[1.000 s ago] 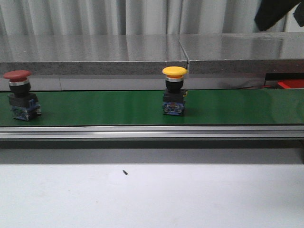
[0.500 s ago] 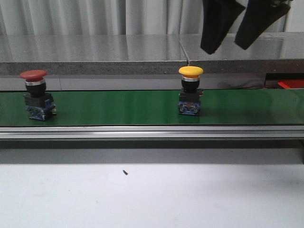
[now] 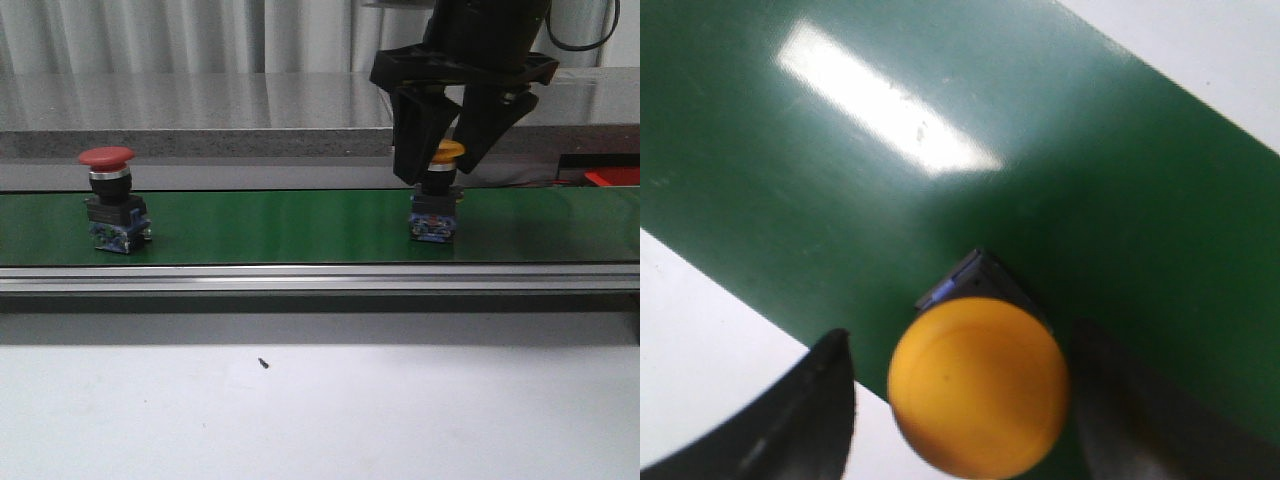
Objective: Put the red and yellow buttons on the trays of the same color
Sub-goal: 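Lower the right gripper onto the yellow button on the belt and lift it, then lower the yellow button into the yellow tray and open the right gripper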
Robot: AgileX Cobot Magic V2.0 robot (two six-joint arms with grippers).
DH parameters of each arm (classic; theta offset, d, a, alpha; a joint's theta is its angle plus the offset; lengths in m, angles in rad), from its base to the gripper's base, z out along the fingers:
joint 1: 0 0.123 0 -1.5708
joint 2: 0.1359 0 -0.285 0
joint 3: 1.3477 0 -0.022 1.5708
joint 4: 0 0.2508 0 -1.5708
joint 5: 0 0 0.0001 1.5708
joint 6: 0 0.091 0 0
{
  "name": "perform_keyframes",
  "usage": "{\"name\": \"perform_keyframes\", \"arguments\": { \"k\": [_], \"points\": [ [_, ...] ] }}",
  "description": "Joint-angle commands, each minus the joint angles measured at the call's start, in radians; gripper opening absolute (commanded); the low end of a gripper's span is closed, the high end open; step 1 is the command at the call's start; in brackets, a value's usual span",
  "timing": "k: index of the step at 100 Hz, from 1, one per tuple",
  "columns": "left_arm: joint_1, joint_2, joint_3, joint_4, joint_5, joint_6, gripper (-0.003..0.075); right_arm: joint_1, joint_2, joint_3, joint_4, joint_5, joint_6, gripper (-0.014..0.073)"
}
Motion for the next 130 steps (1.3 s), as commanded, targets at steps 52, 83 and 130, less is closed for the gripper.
{"name": "perform_keyframes", "arguments": {
  "k": [52, 83, 130],
  "points": [
    [-0.007, 0.007, -0.026, -0.011, -0.06, -0.002, -0.0019, -0.098, -0.183, -0.03, 0.006, 0.006, 0.014, 0.0193],
    [-0.007, 0.007, -0.026, -0.011, -0.06, -0.002, -0.0018, -0.358, -0.286, 0.061, 0.006, 0.053, 0.045, 0.0193],
    [-0.007, 0.007, -0.026, -0.011, -0.06, -0.002, -0.0018, -0.731, -0.293, 0.262, 0.006, -0.096, 0.1, 0.0193]
  ]
}}
